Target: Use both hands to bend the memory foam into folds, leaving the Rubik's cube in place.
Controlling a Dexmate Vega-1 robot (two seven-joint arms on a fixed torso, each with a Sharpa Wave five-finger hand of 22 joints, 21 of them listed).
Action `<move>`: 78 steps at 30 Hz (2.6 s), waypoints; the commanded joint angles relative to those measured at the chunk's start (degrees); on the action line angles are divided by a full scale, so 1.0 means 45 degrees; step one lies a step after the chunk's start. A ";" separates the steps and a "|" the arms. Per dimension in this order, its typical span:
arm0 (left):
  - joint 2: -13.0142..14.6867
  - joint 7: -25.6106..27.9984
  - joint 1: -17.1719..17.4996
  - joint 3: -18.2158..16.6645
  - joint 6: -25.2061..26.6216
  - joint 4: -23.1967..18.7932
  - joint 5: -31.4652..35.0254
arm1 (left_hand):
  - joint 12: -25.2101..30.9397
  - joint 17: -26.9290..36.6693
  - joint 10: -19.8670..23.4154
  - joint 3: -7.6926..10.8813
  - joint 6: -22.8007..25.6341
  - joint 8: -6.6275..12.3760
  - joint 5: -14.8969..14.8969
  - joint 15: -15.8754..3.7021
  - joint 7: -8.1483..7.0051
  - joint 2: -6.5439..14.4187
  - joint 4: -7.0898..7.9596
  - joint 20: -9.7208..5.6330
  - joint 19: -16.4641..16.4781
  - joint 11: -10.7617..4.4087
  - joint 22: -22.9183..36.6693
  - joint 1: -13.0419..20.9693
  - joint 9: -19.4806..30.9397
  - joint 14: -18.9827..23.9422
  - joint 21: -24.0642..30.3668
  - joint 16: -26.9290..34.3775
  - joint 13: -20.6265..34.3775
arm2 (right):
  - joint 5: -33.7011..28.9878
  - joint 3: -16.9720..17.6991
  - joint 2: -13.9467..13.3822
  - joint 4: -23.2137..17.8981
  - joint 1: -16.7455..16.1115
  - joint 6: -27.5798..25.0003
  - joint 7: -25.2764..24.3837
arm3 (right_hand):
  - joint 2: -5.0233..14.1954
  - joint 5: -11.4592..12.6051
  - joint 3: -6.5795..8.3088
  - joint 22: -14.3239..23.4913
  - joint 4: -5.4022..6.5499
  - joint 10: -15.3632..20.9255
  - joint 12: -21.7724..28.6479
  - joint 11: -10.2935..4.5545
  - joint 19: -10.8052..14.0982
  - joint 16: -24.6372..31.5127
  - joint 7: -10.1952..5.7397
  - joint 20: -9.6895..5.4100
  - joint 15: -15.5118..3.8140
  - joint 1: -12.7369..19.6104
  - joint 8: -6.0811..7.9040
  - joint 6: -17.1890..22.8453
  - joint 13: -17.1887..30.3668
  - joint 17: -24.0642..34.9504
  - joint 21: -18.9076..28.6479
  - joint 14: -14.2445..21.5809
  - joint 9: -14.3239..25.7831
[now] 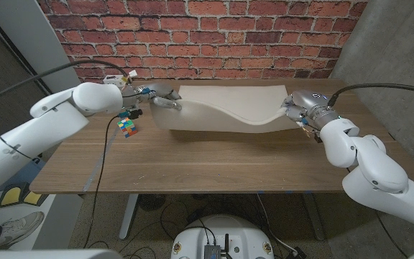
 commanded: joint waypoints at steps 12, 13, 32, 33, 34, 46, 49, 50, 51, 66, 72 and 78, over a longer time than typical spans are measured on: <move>-0.0007 0.0814 -0.1991 0.2008 0.0255 0.1490 -0.1099 | 0.0022 0.0049 0.0860 0.0029 0.0046 -0.0090 -0.0055 -0.0621 0.0114 0.0258 -0.0096 -0.0023 0.0117 -0.0733 0.0003 0.0102 0.0013 0.0141 0.0237 0.0026 0.0015 | 0.1351 -0.1262 -0.0622 0.1368 0.2692 0.0688 -0.0265 | 0.0094 0.0036 0.0025 0.0016 -0.0039 0.0076 0.0005 0.0052 0.0003 -0.0064 0.0243 -0.0476 -0.2042 -0.0010 0.0083 0.0246 0.0009 0.0063 0.0105 0.0201 0.0046; -0.0030 0.0869 -0.1998 0.2013 0.0275 0.1591 -0.1173 | 0.0017 0.0050 0.0857 0.0031 0.0052 -0.0093 -0.0057 -0.0620 0.0115 0.0260 -0.0098 -0.0022 0.0118 -0.0744 0.0002 0.0100 0.0013 0.0159 0.0246 0.0033 0.0013 | 0.1422 -0.1260 -0.0597 0.1440 0.2759 0.0735 -0.0314 | 0.0097 0.0036 0.0026 0.0016 -0.0038 0.0072 0.0003 0.0054 -0.0001 -0.0065 0.0245 -0.0476 -0.2044 -0.0010 0.0081 0.0244 0.0010 0.0065 0.0105 0.0206 0.0043; -0.1085 0.0642 -0.2602 0.2474 -0.0392 0.4462 -0.2902 | -0.0046 0.0041 0.0958 0.0098 0.0111 -0.0209 -0.0089 -0.0529 0.0182 0.0249 -0.0224 -0.0017 0.0176 -0.0696 -0.0016 0.0110 -0.0011 0.0212 0.0470 0.0018 -0.0060 | 0.1324 -0.2456 0.0041 0.3087 0.5013 0.1277 -0.0077 | 0.0076 0.0054 0.0041 0.0008 -0.0050 0.0086 -0.0036 0.0030 0.0065 -0.0148 0.0287 -0.0354 -0.2012 -0.0030 0.0057 0.0271 -0.0045 0.0088 0.0190 0.0280 -0.0015; -0.1178 0.0557 -0.2694 0.2531 -0.0437 0.4653 -0.2989 | -0.0048 0.0040 0.0966 0.0102 0.0130 -0.0206 -0.0089 -0.0533 0.0182 0.0250 -0.0230 -0.0017 0.0192 -0.0704 -0.0016 0.0113 -0.0012 0.0218 0.0483 0.0020 -0.0066 | 0.1340 -0.2520 0.0108 0.3213 0.5149 0.1381 -0.0032 | 0.0077 0.0056 0.0047 0.0008 -0.0056 0.0101 -0.0035 0.0060 0.0077 -0.0158 0.0284 -0.0341 -0.2020 -0.0024 0.0060 0.0285 -0.0053 0.0087 0.0197 0.0276 -0.0020; -0.1274 0.0526 -0.2746 0.2557 -0.0469 0.4825 -0.3100 | -0.0048 0.0040 0.0979 0.0104 0.0114 -0.0218 -0.0091 -0.0520 0.0203 0.0251 -0.0233 -0.0020 0.0191 -0.0702 -0.0017 0.0112 -0.0014 0.0221 0.0490 0.0020 -0.0072 | 0.1238 -0.2648 0.0180 0.3335 0.5301 0.1420 0.0006 | 0.0070 0.0054 0.0038 0.0007 -0.0054 0.0075 -0.0045 0.0004 0.0057 -0.0153 0.0291 -0.0352 -0.2013 -0.0032 0.0055 0.0279 -0.0050 0.0096 0.0193 0.0287 -0.0025; -0.1847 0.0742 -0.3568 0.3130 -0.0316 0.5667 -0.2976 | -0.0137 0.0054 0.1008 0.0140 0.0076 -0.0339 -0.0129 -0.0452 0.0261 0.0270 -0.0310 -0.0027 0.0267 -0.0653 -0.0027 0.0120 -0.0041 0.0295 0.0659 0.0038 -0.0177 | 0.0972 -0.3332 0.1138 0.4957 0.6468 0.2230 -0.0089 | 0.0074 0.0054 0.0042 0.0004 -0.0071 0.0074 -0.0059 0.0029 0.0051 -0.0194 0.0291 -0.0347 -0.2022 -0.0035 0.0021 0.0275 -0.0060 0.0132 0.0226 0.0302 -0.0076; -0.1995 0.0738 -0.3833 0.3274 -0.0254 0.5830 -0.2884 | -0.0155 0.0056 0.1000 0.0144 0.0089 -0.0353 -0.0136 -0.0422 0.0269 0.0270 -0.0318 -0.0020 0.0258 -0.0636 -0.0029 0.0116 -0.0046 0.0307 0.0682 0.0040 -0.0191 | 0.0960 -0.3457 0.1342 0.5363 0.6711 0.2421 -0.0094 | 0.0075 0.0052 0.0039 0.0004 -0.0075 0.0095 -0.0045 0.0028 0.0044 -0.0203 0.0296 -0.0349 -0.2023 -0.0037 0.0016 0.0281 -0.0048 0.0144 0.0232 0.0301 -0.0087; -0.2045 0.0762 -0.3906 0.3318 -0.0238 0.5876 -0.2845 | -0.0160 0.0058 0.1000 0.0145 0.0099 -0.0356 -0.0138 -0.0423 0.0279 0.0274 -0.0316 -0.0022 0.0257 -0.0636 -0.0030 0.0112 -0.0048 0.0305 0.0691 0.0040 -0.0195 | 0.0912 -0.3523 0.1407 0.5492 0.6798 0.2445 -0.0082 | 0.0075 0.0051 0.0037 0.0004 -0.0073 0.0087 -0.0048 0.0009 0.0036 -0.0204 0.0289 -0.0348 -0.2019 -0.0040 0.0013 0.0276 -0.0046 0.0146 0.0230 0.0302 -0.0089; -0.2087 0.0740 -0.4005 0.3382 -0.0195 0.5926 -0.2800 | -0.0166 0.0058 0.0999 0.0146 0.0108 -0.0359 -0.0141 -0.0419 0.0278 0.0272 -0.0321 -0.0028 0.0255 -0.0646 -0.0031 0.0111 -0.0050 0.0307 0.0699 0.0039 -0.0199 | 0.0926 -0.3553 0.1449 0.5617 0.6867 0.2529 -0.0073 | 0.0075 0.0051 0.0038 0.0004 -0.0080 0.0085 -0.0046 0.0004 0.0045 -0.0204 0.0295 -0.0353 -0.2031 -0.0033 0.0014 0.0283 -0.0042 0.0151 0.0236 0.0303 -0.0092; -0.2849 0.0605 -0.5280 0.4245 0.0484 0.6832 -0.2144 | -0.0222 0.0077 0.0989 0.0166 0.0054 -0.0501 -0.0178 -0.0362 0.0333 0.0292 -0.0349 -0.0011 0.0260 -0.0677 -0.0044 0.0082 -0.0080 0.0343 0.0863 0.0053 -0.0217 | 0.0784 -0.4229 0.2313 0.7510 0.7938 0.3273 -0.0142 | 0.0084 0.0045 0.0037 0.0002 -0.0091 0.0059 -0.0070 0.0051 0.0043 -0.0249 0.0299 -0.0355 -0.2026 -0.0038 -0.0012 0.0288 -0.0049 0.0192 0.0273 0.0300 -0.0137; -0.3140 0.0980 -0.5472 0.4382 0.0591 0.7042 -0.1915 | -0.0241 0.0083 0.1040 0.0172 0.0098 -0.0535 -0.0195 -0.0380 0.0366 0.0293 -0.0363 -0.0001 0.0248 -0.0684 -0.0051 0.0069 -0.0093 0.0343 0.0927 0.0053 -0.0254 | 0.0656 -0.4407 0.2639 0.8136 0.8196 0.3516 -0.0519 | 0.0082 0.0039 0.0026 0.0002 -0.0090 0.0045 -0.0079 0.0044 0.0035 -0.0261 0.0294 -0.0385 -0.2021 -0.0051 -0.0034 0.0264 -0.0047 0.0217 0.0286 0.0300 -0.0157; -0.3456 0.1337 -0.5700 0.4555 0.0643 0.7244 -0.1625 | -0.0275 0.0082 0.1019 0.0180 0.0112 -0.0570 -0.0207 -0.0383 0.0334 0.0291 -0.0372 -0.0001 0.0242 -0.0665 -0.0057 0.0055 -0.0104 0.0355 0.0977 0.0054 -0.0272 | 0.0488 -0.4564 0.2987 0.8761 0.8336 0.3695 -0.1115 | 0.0098 0.0030 0.0021 0.0002 -0.0089 -0.0037 -0.0129 0.0024 0.0031 -0.0271 0.0299 -0.0392 -0.2023 -0.0056 -0.0065 0.0227 -0.0064 0.0250 0.0306 0.0305 -0.0180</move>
